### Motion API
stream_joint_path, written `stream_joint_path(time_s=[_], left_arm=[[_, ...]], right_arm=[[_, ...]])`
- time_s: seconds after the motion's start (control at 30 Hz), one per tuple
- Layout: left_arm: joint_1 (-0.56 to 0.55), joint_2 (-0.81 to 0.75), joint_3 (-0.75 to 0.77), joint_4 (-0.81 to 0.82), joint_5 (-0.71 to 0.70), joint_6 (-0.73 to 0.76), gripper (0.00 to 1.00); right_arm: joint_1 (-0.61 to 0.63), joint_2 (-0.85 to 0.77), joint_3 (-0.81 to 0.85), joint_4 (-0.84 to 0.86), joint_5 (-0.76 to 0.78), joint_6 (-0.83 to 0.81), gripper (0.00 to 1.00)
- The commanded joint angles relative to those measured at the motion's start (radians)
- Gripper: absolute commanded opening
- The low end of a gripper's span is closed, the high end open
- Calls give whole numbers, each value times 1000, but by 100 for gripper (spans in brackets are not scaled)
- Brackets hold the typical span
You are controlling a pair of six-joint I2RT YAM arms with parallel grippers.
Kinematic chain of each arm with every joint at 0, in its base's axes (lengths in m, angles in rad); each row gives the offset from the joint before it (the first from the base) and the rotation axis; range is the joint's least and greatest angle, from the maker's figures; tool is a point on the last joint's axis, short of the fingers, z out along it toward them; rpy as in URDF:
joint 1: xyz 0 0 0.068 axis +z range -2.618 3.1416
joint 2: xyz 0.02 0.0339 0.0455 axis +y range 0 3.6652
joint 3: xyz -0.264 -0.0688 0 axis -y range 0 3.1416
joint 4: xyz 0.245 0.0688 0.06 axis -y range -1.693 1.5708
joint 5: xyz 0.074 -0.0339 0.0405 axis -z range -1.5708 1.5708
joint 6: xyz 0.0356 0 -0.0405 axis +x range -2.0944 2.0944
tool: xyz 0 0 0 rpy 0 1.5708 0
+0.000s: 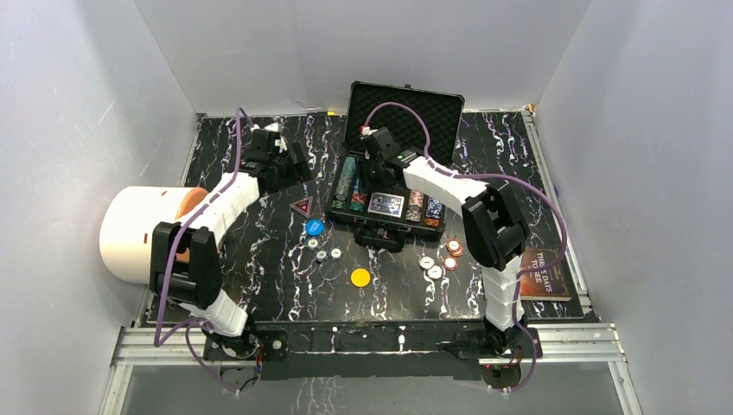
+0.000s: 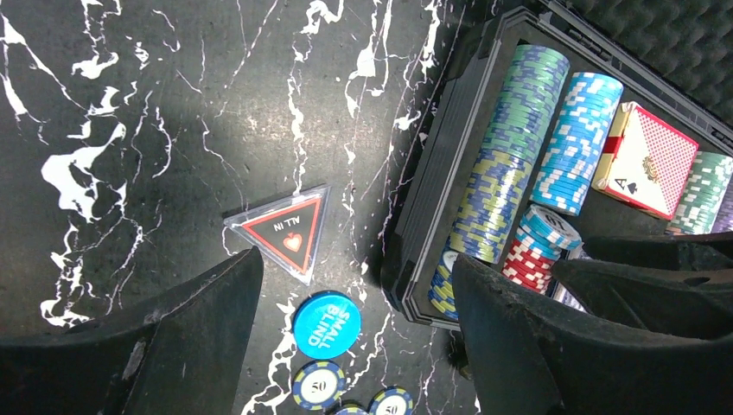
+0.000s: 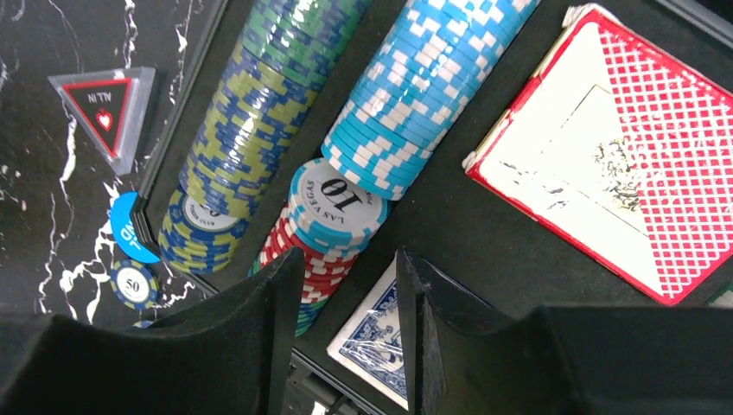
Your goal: Pack up texas hold em set
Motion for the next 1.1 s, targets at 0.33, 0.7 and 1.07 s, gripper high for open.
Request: stream_joint_path(time_s=[0.33, 0.7, 1.07], left_arm=[[5, 33, 24, -43, 65, 3, 79], [6, 36, 15, -45, 84, 18, 79], [5, 47, 12, -47, 79, 22, 80]], right_arm=[[-4, 63, 130, -34, 12, 84, 58], [-34, 119, 159, -103, 67, 141, 43], [-56, 102, 175, -98, -34, 155, 63]])
